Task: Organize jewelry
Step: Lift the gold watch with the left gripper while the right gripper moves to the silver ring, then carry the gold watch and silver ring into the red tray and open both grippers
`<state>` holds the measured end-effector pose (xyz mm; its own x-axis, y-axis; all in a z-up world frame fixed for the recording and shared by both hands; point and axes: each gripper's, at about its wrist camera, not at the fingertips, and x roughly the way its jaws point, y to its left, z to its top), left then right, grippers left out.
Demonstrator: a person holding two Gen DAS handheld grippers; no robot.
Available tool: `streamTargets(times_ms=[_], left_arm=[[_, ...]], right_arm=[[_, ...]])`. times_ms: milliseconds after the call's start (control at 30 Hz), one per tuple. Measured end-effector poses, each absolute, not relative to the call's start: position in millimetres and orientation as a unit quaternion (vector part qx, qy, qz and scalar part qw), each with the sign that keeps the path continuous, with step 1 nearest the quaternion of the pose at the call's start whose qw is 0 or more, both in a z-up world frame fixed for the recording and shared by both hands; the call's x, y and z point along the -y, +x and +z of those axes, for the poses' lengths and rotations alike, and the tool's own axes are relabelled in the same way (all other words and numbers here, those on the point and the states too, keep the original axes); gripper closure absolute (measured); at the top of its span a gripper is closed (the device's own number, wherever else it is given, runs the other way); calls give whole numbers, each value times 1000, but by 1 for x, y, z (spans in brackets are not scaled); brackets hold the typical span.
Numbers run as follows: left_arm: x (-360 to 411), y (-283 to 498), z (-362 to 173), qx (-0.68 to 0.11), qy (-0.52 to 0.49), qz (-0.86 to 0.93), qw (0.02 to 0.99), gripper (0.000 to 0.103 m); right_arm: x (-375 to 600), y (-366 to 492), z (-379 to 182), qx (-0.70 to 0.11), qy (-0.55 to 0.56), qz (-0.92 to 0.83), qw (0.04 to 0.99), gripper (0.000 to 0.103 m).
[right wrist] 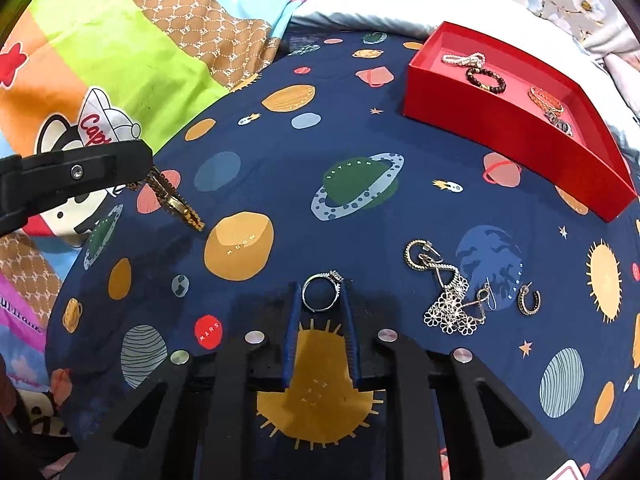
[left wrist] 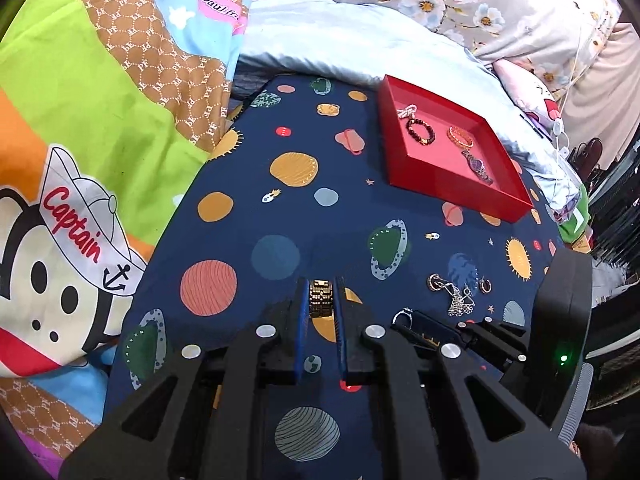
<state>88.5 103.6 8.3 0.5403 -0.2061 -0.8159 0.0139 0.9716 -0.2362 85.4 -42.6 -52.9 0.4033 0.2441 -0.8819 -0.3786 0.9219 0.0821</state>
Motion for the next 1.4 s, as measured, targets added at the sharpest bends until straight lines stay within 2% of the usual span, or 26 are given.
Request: streamTargets(times_ms=[333,867,1400], left_arm=[[-89,88,13,-472,-96,-83,872,92],[-34,103,38,-452,-80,-147,876,92],[20,214,76,-397,-64,-173,899,92]], right_arm=[[74,79,-38,-515,-19,168,841,85],[154,82,17,-470,39,113,874,85],[217,187,48,-419,76,70,902,85]])
